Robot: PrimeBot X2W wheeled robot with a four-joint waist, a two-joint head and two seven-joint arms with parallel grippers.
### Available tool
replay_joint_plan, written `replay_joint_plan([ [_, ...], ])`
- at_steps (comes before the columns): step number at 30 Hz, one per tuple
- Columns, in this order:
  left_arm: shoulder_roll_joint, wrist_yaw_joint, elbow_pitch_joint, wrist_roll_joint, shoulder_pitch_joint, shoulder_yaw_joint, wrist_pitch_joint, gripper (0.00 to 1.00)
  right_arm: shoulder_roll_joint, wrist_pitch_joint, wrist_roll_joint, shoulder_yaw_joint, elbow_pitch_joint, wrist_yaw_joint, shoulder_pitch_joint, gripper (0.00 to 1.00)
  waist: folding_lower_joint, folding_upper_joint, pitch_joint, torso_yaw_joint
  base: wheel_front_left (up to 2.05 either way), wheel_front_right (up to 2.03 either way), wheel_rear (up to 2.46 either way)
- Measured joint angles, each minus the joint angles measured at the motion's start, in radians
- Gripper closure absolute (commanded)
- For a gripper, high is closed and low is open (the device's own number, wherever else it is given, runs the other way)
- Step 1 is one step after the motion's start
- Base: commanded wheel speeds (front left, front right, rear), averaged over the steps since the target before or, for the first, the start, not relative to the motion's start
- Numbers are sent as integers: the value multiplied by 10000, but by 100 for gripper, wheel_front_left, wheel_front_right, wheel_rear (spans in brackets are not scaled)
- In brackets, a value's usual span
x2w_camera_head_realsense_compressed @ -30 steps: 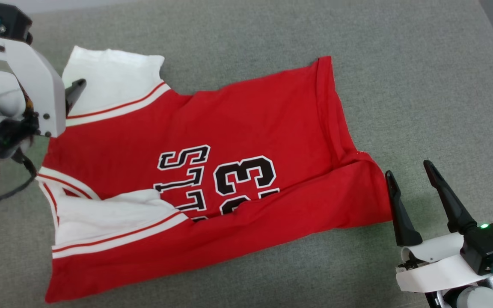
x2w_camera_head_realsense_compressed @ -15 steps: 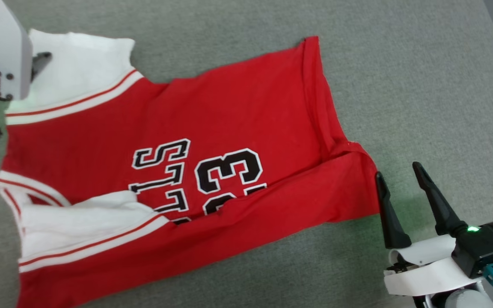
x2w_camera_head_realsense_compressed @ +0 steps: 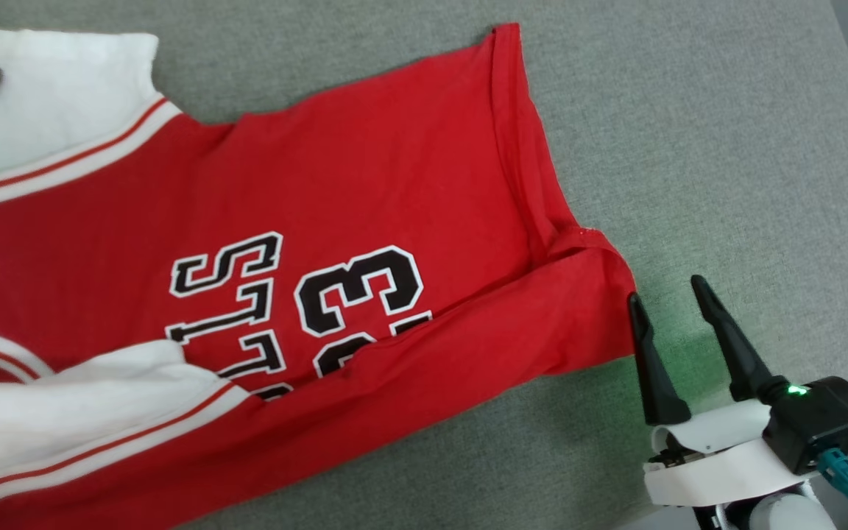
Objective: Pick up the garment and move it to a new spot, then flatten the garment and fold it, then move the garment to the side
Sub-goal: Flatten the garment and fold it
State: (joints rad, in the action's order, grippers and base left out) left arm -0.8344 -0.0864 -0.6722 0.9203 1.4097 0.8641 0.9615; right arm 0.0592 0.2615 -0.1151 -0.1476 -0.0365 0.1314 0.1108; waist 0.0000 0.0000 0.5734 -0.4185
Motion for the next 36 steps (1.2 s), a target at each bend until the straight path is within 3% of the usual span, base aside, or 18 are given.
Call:
replay_joint_plan([
  [6, 153, 374, -205, 151, 502, 19, 1145, 0, -33, -2, -109, -92, 178, 0, 109, 0, 0, 0, 334, -182, 0, 0, 0],
  [7, 213, 443, -199, 144, 576, 58, 1336, 5, -35, 0, -109, -109, 186, 0, 125, 0, 1, 0, 372, -200, 0, 0, 0],
  [8, 257, 535, -203, 146, 626, 61, 1496, 20, -40, 0, -111, -119, 217, 0, 159, 0, 1, 0, 405, -210, 0, 0, 0],
  [10, 362, 771, -238, 219, 682, 59, 1778, 82, -44, 0, -155, -176, 274, 0, 242, 0, 0, 0, 458, -222, 0, 0, 0],
  [11, 410, 848, -245, 215, 715, 77, 1918, 100, -54, 0, -153, -199, 295, 0, 262, 0, 1, 0, 476, -223, 0, 0, 0],
  [17, 642, 1053, -171, 314, 739, 178, 2261, 100, -58, 0, -157, -286, 439, 0, 444, 0, 1, 0, 428, -268, 0, 0, 0],
  [23, 669, 1093, -176, 307, 493, 174, 1847, 100, -27, 0, -171, -422, 458, 0, 437, 0, 0, 0, 155, -262, 0, 0, 0],
  [36, 1402, 815, -581, 502, -60, 125, 575, 100, 1034, -86, -1051, -704, -522, 0, 1069, 0, 1, 0, -451, 292, 0, 0, 0],
])
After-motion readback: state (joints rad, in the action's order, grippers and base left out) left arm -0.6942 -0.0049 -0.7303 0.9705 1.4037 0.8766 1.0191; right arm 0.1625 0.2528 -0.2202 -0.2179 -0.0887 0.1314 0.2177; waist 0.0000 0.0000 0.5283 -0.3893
